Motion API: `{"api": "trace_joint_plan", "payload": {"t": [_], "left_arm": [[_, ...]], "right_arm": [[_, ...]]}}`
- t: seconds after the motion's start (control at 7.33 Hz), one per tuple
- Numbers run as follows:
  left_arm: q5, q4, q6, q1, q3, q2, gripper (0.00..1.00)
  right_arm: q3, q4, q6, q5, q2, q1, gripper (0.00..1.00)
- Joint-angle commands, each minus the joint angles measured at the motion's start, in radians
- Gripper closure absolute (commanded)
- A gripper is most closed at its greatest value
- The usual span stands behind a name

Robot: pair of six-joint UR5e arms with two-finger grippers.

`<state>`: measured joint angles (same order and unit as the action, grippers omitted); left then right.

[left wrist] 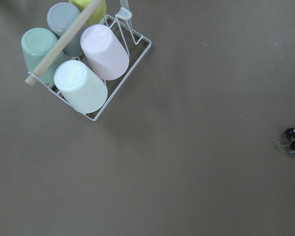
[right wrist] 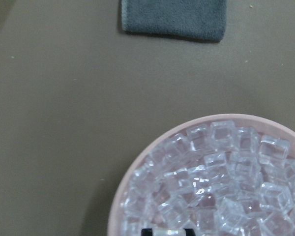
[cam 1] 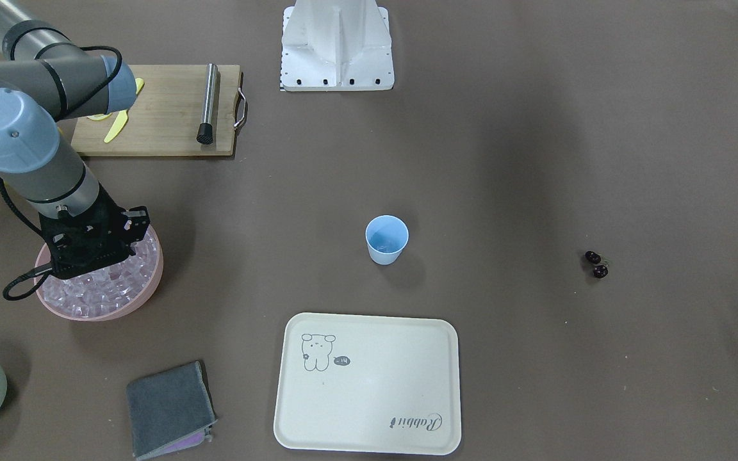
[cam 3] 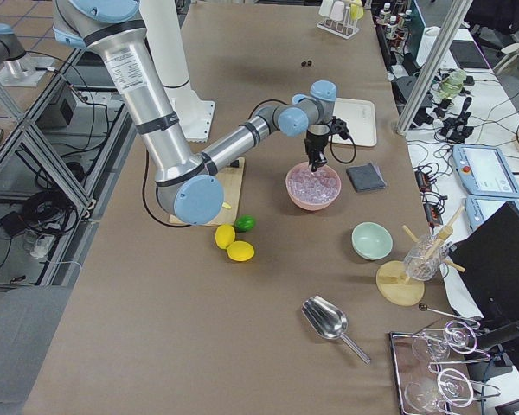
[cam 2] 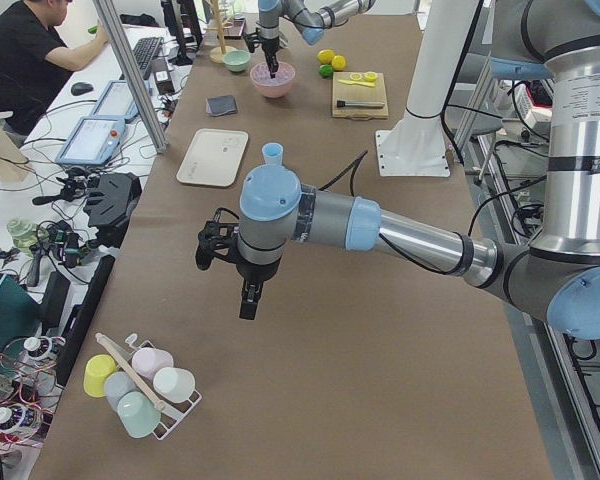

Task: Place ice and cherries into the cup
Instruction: 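Carry the ice cube to the light-blue cup and release it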

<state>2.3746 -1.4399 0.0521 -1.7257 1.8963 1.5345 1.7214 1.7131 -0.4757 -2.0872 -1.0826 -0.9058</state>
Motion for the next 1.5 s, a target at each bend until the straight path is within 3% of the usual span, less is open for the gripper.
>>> {"api": "trace_joint_plan", "payload": {"t": [0.0, 0.14, 0.41, 0.68, 0.82, 1.09, 1.23, 1.36], "left_arm": [[0.0, 0.001, 0.0, 0.0, -0.003, 0.002, 0.02], [0.0, 0.003, 0.0, 0.0, -0.006, 0.003, 0.02], [0.0, 0.003, -0.002, 0.0, -0.005, -0.001, 0.02], [0.0, 0.004, -0.002, 0.0, -0.014, 0.004, 0.02], [0.0, 0.006, -0.002, 0.002, -0.014, 0.003, 0.02], [0.0, 0.0, -0.002, 0.0, -0.025, 0.004, 0.02], [0.0, 0.001, -0.002, 0.0, -0.019, 0.004, 0.02], [0.0, -0.001, 0.0, 0.0, -0.019, 0.004, 0.02]], "right_arm": [[0.029, 0.155, -0.311, 0.04, 0.171, 0.122, 0.85], [-0.03, 0.155, -0.443, 0.088, 0.282, 0.192, 0.85], [-0.31, 0.079, -0.738, 0.143, 0.557, 0.295, 0.85], [-0.518, -0.14, -1.013, 0.271, 0.647, 0.366, 0.85], [-0.519, -0.151, -1.002, 0.269, 0.645, 0.367, 0.83], [-0.485, -0.148, -0.982, 0.262, 0.635, 0.366, 0.6], [-0.474, -0.144, -0.969, 0.269, 0.621, 0.363, 0.01], [-0.452, -0.138, -0.968, 0.266, 0.609, 0.355, 0.0]]}}
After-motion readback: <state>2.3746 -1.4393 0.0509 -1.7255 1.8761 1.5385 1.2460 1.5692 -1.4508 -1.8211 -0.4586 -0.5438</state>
